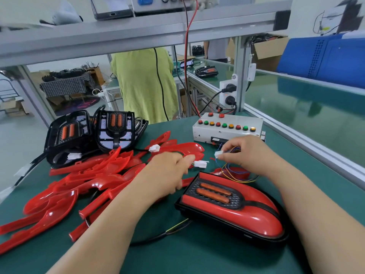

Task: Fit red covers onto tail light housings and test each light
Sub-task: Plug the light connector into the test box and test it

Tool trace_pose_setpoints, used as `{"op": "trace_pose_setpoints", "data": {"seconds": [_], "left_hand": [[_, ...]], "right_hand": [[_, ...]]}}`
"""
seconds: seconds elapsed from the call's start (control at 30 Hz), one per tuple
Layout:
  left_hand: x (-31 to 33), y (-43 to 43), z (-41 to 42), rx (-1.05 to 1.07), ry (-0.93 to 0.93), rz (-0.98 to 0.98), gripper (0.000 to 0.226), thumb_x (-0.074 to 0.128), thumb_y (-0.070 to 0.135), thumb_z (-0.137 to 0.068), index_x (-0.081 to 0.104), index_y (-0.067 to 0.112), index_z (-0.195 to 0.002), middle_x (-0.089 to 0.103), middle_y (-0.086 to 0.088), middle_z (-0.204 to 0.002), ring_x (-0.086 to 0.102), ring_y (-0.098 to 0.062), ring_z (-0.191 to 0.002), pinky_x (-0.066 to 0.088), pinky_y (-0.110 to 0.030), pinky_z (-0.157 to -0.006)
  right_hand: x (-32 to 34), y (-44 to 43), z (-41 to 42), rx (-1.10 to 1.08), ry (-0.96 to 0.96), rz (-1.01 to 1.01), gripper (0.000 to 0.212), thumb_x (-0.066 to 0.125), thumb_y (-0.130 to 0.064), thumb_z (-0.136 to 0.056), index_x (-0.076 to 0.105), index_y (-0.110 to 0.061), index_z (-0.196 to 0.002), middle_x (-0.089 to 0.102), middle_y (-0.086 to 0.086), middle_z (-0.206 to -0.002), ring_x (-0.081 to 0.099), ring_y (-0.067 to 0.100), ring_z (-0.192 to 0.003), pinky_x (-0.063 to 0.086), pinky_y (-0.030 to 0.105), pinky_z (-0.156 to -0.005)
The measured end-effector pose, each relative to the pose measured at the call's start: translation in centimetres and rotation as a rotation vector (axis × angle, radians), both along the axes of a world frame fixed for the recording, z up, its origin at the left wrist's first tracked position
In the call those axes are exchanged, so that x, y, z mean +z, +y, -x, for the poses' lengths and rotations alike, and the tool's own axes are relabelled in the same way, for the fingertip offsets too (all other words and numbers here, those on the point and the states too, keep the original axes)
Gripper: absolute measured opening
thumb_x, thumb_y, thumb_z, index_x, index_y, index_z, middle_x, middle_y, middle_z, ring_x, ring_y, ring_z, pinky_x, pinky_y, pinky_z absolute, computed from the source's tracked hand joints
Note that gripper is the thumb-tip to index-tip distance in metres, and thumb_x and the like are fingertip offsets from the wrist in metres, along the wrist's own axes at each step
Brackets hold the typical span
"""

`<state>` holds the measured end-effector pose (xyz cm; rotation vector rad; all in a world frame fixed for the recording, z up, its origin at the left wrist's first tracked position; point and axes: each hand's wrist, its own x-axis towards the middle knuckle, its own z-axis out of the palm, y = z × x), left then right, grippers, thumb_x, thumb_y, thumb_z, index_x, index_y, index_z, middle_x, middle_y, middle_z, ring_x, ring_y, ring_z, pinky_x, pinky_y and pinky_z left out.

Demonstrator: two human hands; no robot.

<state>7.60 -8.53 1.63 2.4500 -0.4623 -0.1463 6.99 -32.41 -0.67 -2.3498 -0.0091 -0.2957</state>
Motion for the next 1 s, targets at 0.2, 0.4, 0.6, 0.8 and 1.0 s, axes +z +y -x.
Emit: {"op": "trace_pose_setpoints", "data": {"seconds": [0.2, 0.4, 0.6, 0.8, 1.0], "left_hand": [[-0.6, -0.5, 1.2, -0.139, 0.378, 0.047, 0.041, 0.043, 0.059, -0.096, 0.065, 0.025, -0.1, 0.072, -0.014, -0.102, 0.066, -0.026, -0.087, 0.054, -0.044, -0.093], [-0.3, -0.6, 1.4, -0.173, 0.504, 0.162, 0.058, 0.051, 0.051, -0.089, 0.06, -0.001, -0.113, 0.064, -0.027, -0.108, 0.059, -0.03, -0.088, 0.047, -0.058, -0.096], [-0.4, -0.6, 1.3, -0.141, 0.491, 0.328, 0.022, 0.056, 0.027, -0.098, 0.069, 0.013, -0.108, 0.072, -0.017, -0.107, 0.067, -0.039, -0.1, 0.044, -0.061, -0.099], [0.3, 0.4, 0.1, -0.066, 0.516, 0.562, 0.036, 0.054, 0.018, -0.096, 0.055, -0.013, -0.115, 0.065, -0.034, -0.108, 0.061, -0.033, -0.087, 0.048, -0.043, -0.082], [1.0, 2.1, -1.5, 0.168, 0.497, 1.033, 0.027, 0.044, 0.023, -0.102, 0.067, 0.009, -0.098, 0.072, -0.008, -0.075, 0.065, -0.02, -0.055, 0.051, -0.025, -0.048]], "right_hand": [[-0.4, 0.5, 0.0, 0.006, 0.001, -0.091, 0.019, 0.08, -0.046, -0.078, 0.072, -0.03, -0.076, 0.07, -0.011, -0.085, 0.063, 0.006, -0.081, 0.047, 0.023, -0.07], [-0.8, 0.6, -0.4, 0.003, 0.023, -0.182, 0.018, 0.079, -0.047, -0.077, 0.072, -0.031, -0.075, 0.072, -0.009, -0.079, 0.061, 0.002, -0.068, 0.043, 0.02, -0.063], [-0.4, 0.4, -0.4, -0.03, 0.054, -0.414, 0.019, 0.076, -0.044, -0.081, 0.074, -0.025, -0.086, 0.074, -0.008, -0.072, 0.063, 0.0, -0.057, 0.046, 0.013, -0.052], [0.0, -0.1, -0.5, -0.077, 0.047, -0.837, 0.011, 0.07, -0.024, -0.091, 0.071, -0.013, -0.093, 0.071, 0.001, -0.07, 0.049, 0.003, -0.045, 0.035, 0.014, -0.041], [0.0, 0.9, -0.7, -0.116, 0.056, -1.064, 0.027, 0.044, -0.006, -0.102, 0.066, -0.017, -0.109, 0.063, 0.0, -0.069, 0.049, 0.007, -0.048, 0.037, 0.016, -0.039]]}}
